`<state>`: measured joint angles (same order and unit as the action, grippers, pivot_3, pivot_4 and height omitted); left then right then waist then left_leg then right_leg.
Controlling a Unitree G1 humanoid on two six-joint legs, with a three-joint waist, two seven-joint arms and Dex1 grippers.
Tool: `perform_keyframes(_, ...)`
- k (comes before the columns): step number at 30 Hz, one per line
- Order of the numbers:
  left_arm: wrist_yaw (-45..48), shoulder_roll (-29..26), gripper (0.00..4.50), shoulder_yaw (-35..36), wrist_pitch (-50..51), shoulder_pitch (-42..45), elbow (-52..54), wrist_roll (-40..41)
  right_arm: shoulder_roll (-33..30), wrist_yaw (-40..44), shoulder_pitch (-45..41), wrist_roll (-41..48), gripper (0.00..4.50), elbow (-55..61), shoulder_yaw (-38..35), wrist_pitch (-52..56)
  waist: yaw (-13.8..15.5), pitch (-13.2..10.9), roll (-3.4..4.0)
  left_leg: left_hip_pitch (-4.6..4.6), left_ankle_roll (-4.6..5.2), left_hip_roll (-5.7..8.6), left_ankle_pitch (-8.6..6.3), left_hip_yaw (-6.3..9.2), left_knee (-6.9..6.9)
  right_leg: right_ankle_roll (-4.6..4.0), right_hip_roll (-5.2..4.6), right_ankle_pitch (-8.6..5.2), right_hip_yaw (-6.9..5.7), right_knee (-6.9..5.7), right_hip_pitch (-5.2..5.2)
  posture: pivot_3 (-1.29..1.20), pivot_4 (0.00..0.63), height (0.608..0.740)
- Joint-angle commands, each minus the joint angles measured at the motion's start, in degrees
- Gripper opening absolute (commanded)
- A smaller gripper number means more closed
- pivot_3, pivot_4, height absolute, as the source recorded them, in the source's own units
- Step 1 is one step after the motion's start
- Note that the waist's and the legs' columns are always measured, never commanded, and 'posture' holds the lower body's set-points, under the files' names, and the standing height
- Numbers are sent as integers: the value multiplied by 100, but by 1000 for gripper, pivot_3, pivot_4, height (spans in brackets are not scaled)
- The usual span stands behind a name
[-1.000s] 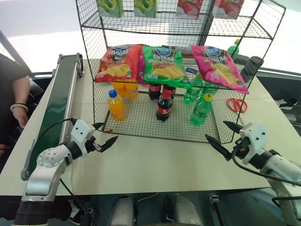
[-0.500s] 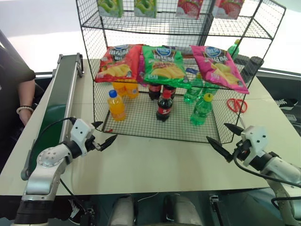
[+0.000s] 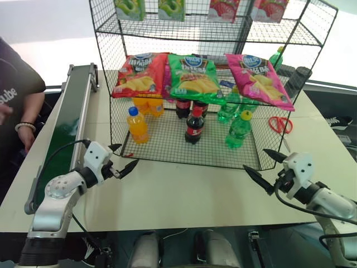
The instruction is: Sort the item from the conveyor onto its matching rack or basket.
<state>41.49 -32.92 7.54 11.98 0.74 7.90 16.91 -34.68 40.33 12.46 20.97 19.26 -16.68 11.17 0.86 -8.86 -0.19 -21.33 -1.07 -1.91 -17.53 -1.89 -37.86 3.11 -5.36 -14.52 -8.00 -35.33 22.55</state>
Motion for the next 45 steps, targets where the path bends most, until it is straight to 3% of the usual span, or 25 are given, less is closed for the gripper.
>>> perform_keyframes(1,-30,21,4500,59,-95,0,141,23,-6,15,-85,22,4431,65,-47,-112,0,0,0,0,0,0,0,0,0,0,0,0,0,0,0,0,150,735)
perform_keyframes(45,-64,85,4500,17,41,81,157,27,31,-288,-163,39,4431,555,58,324,0,0,0,0,0,0,0,0,0,0,0,0,0,-1,0,0,150,735)
